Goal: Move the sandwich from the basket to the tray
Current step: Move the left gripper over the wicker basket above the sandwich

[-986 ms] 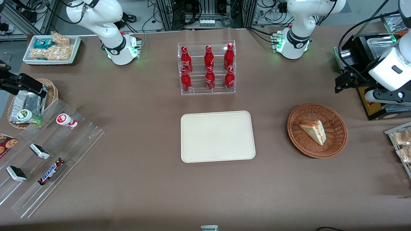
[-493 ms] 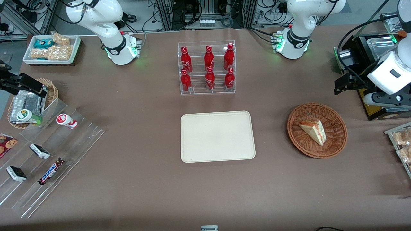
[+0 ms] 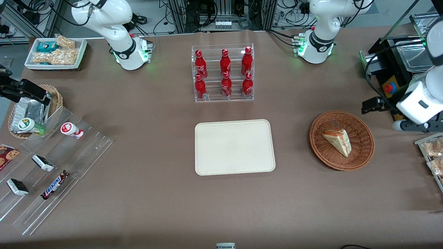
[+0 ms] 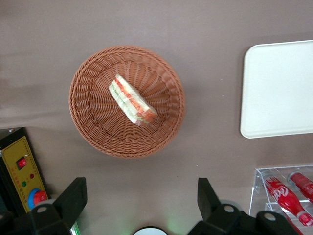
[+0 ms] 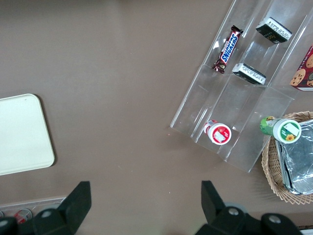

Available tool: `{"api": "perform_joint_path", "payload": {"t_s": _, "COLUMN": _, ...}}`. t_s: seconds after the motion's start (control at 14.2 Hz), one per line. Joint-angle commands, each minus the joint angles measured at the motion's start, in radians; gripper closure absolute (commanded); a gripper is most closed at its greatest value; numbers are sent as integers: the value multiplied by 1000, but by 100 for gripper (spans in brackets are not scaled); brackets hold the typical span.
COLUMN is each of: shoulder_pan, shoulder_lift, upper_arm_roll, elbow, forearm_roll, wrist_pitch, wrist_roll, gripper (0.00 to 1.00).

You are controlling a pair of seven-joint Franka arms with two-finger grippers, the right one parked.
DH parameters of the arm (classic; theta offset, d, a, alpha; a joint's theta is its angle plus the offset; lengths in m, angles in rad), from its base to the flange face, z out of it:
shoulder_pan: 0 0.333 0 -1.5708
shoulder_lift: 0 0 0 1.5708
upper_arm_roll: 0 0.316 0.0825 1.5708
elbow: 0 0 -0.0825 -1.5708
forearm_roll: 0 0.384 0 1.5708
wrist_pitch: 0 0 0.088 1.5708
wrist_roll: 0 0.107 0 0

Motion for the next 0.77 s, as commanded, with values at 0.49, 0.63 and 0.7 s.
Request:
{"api": "perform_joint_path", "payload": {"t_s": 0.49, "shoulder_pan": 11, "shoulder_lift": -22, "upper_arm_roll": -2, "elbow": -436, "forearm_roll": 16, "wrist_pitch": 428, "wrist_roll": -183, "gripper": 0}}
{"api": "perform_joint_path", "payload": {"t_s": 0.63, "shoulder_pan": 11, "shoulder_lift": -24, "upper_arm_roll": -2, "elbow": -525, "forearm_roll": 16, "wrist_pitch": 555, "wrist_roll": -364, "gripper": 0}}
{"api": "perform_joint_path", "payload": {"t_s": 0.7, "shoulder_pan": 11, "shoulder_lift": -21, "upper_arm_roll": -2, "elbow": -554, "forearm_roll": 16, "wrist_pitch": 608, "wrist_roll": -441, "gripper": 0}}
